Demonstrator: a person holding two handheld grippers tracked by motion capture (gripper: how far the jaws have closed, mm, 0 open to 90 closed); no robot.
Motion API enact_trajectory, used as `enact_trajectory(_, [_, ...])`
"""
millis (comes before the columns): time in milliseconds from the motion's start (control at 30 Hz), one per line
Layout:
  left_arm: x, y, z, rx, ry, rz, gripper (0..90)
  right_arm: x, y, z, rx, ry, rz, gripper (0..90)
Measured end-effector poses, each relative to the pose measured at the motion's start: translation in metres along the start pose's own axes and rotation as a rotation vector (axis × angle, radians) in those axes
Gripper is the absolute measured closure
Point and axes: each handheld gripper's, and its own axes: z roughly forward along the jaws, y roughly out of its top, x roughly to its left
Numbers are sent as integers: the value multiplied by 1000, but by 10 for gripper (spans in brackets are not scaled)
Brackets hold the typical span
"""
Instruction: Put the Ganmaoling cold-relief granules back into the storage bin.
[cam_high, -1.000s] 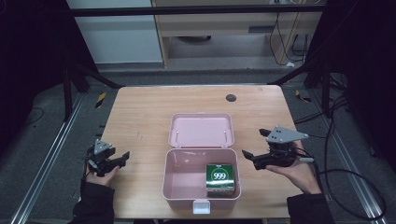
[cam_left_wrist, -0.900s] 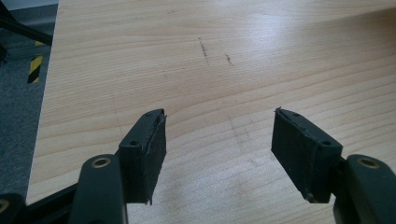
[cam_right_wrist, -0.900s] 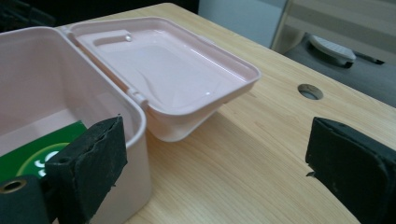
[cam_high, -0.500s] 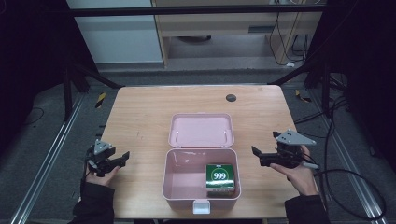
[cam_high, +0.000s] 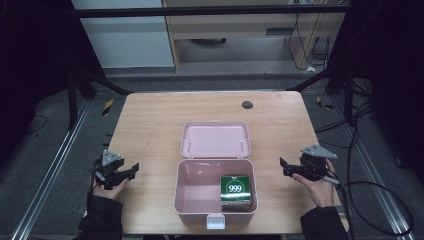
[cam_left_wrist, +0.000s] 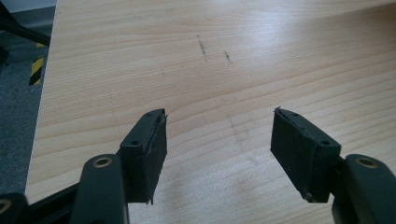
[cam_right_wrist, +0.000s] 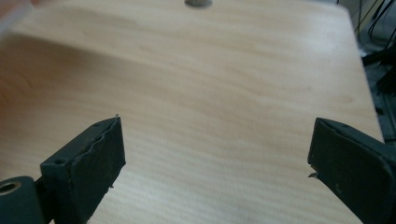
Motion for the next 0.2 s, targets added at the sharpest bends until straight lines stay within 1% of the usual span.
enact_trajectory(67, [1, 0, 0, 2, 3, 0, 350, -3, -5, 3, 15, -14, -9, 35])
enact_trajectory(200, [2, -1, 1, 8, 5, 3, 348, -7, -12, 7, 45, -28, -2, 32])
